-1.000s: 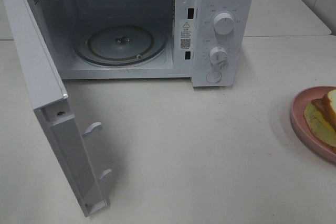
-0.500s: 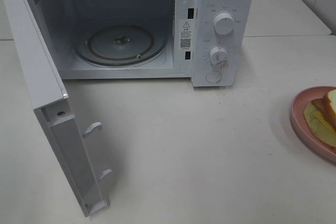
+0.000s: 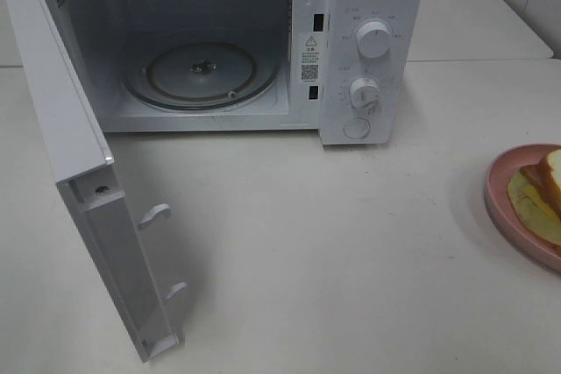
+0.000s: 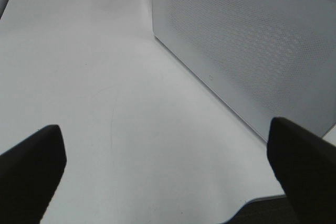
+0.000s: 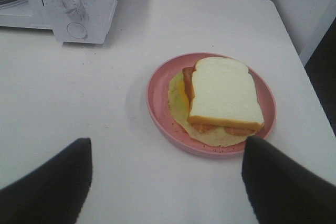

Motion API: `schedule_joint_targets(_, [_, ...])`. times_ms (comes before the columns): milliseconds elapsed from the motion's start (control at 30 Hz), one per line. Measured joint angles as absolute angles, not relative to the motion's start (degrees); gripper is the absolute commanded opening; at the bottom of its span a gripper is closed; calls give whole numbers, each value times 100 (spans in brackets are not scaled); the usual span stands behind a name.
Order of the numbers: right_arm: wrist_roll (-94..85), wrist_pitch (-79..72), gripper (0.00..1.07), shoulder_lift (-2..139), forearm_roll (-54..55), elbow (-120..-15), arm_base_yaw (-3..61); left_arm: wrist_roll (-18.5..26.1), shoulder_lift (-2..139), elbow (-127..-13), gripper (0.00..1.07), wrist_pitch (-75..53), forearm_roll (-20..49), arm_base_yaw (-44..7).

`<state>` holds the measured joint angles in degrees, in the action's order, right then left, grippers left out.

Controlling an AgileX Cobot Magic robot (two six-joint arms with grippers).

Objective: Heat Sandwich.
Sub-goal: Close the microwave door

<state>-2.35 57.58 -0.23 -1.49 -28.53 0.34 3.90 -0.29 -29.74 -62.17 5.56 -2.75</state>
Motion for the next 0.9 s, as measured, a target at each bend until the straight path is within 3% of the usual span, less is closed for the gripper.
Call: schedule_joint_targets(900, [-235,5741,76,-23,-149,-2853,34,390,-29,-2974,100,-6217,556,-275])
